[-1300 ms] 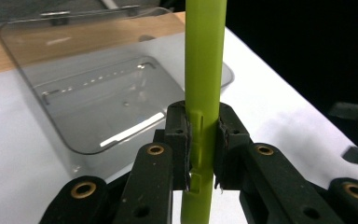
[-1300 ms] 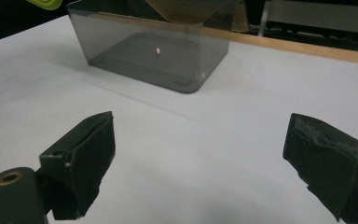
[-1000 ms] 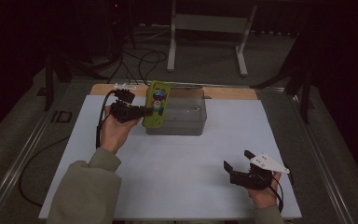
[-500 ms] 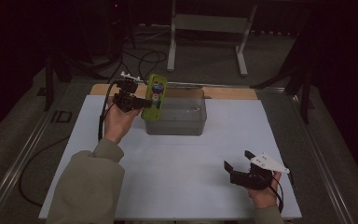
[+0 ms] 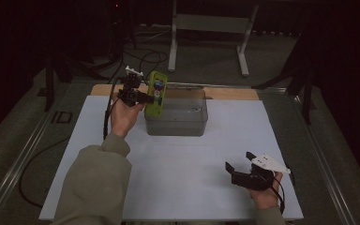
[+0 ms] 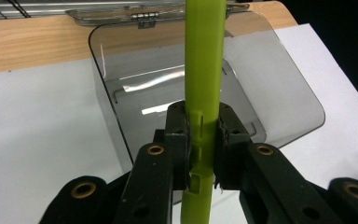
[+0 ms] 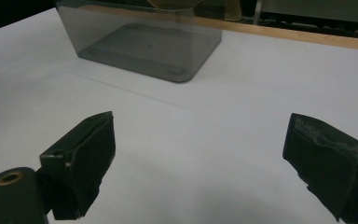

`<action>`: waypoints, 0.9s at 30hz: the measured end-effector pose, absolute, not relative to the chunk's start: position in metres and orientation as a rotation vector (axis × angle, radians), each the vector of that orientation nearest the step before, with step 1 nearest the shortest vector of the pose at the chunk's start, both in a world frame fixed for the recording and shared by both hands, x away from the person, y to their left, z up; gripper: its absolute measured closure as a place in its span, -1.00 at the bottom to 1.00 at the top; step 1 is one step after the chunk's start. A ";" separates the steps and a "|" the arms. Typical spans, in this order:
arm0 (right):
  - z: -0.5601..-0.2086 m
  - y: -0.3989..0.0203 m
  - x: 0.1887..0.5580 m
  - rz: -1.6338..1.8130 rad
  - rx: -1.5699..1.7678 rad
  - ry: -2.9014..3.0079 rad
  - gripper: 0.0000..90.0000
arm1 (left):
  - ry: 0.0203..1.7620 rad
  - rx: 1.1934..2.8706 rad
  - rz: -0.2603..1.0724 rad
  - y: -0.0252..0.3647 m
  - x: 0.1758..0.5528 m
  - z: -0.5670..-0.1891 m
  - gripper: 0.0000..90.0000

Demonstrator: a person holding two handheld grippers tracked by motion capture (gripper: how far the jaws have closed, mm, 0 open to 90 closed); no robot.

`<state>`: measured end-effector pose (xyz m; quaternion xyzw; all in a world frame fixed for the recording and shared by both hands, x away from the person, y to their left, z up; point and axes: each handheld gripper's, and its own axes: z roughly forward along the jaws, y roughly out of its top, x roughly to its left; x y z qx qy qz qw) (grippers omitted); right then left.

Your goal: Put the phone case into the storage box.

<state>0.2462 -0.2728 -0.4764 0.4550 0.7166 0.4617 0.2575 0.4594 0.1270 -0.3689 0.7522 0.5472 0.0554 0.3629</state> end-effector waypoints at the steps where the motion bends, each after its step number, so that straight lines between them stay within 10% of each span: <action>1: -0.477 -0.273 0.246 1.253 1.234 1.945 -0.79 | 1.413 1.938 0.144 0.127 0.460 -0.369 0.75; 27: -0.478 -0.274 0.248 1.248 1.245 1.945 -0.78 | 1.552 1.945 0.112 0.113 0.479 -0.398 0.74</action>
